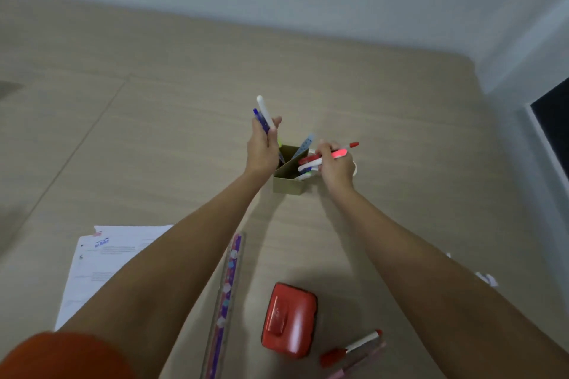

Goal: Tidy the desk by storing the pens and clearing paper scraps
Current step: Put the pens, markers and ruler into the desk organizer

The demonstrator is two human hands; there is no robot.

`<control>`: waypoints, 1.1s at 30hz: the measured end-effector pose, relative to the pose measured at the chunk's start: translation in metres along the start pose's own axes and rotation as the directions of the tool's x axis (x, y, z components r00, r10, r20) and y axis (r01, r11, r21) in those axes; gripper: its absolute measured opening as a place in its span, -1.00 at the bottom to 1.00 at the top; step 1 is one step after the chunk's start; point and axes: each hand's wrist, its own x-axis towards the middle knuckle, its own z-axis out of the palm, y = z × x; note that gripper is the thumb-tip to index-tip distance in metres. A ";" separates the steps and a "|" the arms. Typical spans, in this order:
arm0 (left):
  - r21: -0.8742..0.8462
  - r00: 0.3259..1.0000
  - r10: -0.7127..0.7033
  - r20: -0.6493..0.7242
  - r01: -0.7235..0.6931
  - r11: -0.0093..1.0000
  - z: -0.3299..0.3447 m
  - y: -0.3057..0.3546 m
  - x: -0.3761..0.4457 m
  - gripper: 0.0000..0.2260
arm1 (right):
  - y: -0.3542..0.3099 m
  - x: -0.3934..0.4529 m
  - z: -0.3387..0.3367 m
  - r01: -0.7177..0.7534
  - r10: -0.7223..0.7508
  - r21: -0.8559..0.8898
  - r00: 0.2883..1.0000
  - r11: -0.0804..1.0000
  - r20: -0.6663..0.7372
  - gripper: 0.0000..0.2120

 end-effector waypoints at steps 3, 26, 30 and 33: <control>0.111 0.996 0.040 0.078 -0.049 0.993 0.005 -0.018 0.001 -0.70 | 0.012 0.007 0.006 -0.001 0.008 -0.068 0.995 0.998 0.097 -0.85; 0.357 0.987 0.081 0.137 -0.125 0.926 -0.007 -0.017 -0.048 -0.60 | 0.111 -0.117 -0.133 0.314 0.011 -0.510 0.844 0.801 0.537 -0.86; 0.426 0.977 0.151 0.153 -0.202 0.882 -0.024 -0.013 -0.094 -0.56 | 0.154 -0.150 -0.159 0.547 0.212 -0.664 0.668 0.510 0.713 -0.74; 0.480 0.990 0.057 0.130 -0.113 0.870 -0.047 -0.023 -0.141 -0.58 | 0.177 -0.166 -0.167 0.643 0.165 -0.678 0.670 0.356 0.723 -0.77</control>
